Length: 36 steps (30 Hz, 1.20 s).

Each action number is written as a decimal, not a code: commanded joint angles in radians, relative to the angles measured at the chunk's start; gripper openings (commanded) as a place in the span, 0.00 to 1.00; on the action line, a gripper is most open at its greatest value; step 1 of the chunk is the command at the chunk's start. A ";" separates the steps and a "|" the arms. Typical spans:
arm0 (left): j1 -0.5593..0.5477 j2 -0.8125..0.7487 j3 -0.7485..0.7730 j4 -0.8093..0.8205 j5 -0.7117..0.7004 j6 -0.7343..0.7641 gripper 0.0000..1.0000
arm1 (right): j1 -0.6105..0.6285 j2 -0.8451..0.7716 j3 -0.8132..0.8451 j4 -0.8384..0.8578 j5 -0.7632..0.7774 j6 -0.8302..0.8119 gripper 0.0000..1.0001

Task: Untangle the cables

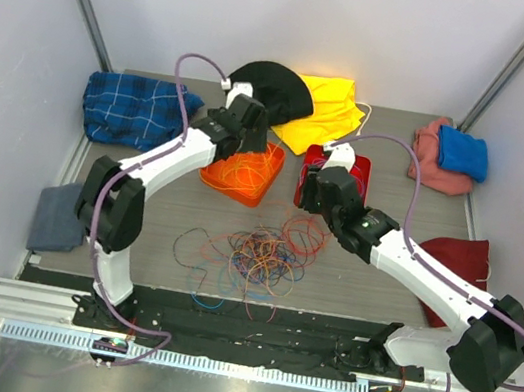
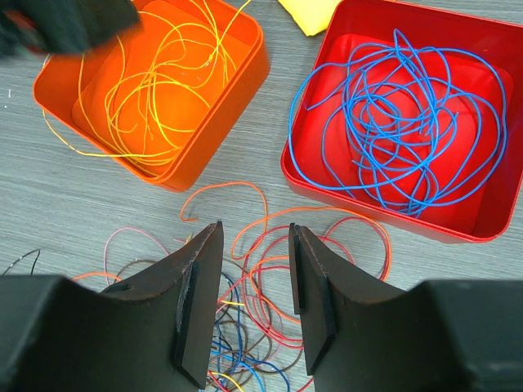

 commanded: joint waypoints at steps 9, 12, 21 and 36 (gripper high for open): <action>-0.010 -0.294 -0.169 0.144 -0.068 -0.014 1.00 | 0.008 -0.044 -0.050 0.068 -0.018 0.011 0.41; 0.019 -0.376 -0.330 0.161 -0.134 -0.058 1.00 | 0.008 -0.081 -0.098 0.105 -0.028 0.030 0.33; 0.166 -0.202 -0.352 0.097 -0.017 -0.201 0.97 | 0.012 -0.185 -0.135 0.118 -0.023 0.072 0.16; 0.168 -0.060 -0.407 0.321 0.339 -0.331 0.59 | 0.014 -0.311 -0.158 0.045 0.024 0.089 0.16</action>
